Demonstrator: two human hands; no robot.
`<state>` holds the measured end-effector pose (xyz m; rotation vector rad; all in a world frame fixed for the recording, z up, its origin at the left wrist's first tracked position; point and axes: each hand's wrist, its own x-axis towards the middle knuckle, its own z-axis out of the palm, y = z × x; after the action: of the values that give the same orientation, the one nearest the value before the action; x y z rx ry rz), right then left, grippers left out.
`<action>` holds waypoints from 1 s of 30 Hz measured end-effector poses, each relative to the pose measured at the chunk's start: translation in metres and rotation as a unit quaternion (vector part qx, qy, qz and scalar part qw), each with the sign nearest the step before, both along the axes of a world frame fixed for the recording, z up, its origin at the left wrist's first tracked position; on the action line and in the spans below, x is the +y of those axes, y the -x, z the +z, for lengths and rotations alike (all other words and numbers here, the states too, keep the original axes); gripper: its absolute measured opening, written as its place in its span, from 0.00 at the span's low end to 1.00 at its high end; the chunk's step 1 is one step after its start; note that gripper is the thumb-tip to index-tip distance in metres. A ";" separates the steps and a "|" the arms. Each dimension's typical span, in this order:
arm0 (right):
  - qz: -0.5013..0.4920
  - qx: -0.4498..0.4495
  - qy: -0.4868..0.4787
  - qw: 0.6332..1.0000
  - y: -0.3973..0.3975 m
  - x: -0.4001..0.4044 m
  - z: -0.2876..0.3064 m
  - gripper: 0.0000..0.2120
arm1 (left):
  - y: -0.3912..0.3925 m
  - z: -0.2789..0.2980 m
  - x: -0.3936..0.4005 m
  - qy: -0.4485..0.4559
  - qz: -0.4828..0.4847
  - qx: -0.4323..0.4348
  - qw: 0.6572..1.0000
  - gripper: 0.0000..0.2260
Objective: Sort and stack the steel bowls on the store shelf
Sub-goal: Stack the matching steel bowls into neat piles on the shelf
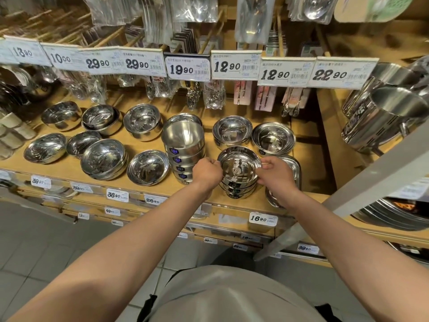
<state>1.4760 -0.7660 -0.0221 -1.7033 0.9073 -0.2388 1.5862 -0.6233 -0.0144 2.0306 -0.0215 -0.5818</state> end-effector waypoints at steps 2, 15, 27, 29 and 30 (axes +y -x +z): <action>-0.005 -0.004 -0.004 1.000 -0.001 0.000 0.000 0.17 | 0.001 0.001 0.001 -0.001 -0.002 -0.003 1.000 0.12; -0.015 -0.008 -0.010 1.000 -0.004 -0.004 0.001 0.20 | 0.003 0.002 0.003 -0.026 -0.010 -0.029 0.999 0.13; -0.018 0.008 0.003 1.000 -0.005 -0.006 0.003 0.21 | 0.000 -0.002 0.003 -0.011 -0.002 -0.024 1.000 0.12; -0.016 0.008 0.003 1.000 -0.005 -0.005 0.004 0.20 | -0.001 -0.004 0.003 -0.002 0.001 -0.016 1.000 0.11; -0.015 0.009 0.003 1.000 -0.005 -0.005 0.005 0.20 | -0.001 -0.004 0.003 0.002 0.001 -0.013 1.000 0.11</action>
<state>1.4809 -0.7712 -0.0172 -1.7010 0.9462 -0.2457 1.5876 -0.6204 -0.0186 2.0340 -0.0358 -0.5548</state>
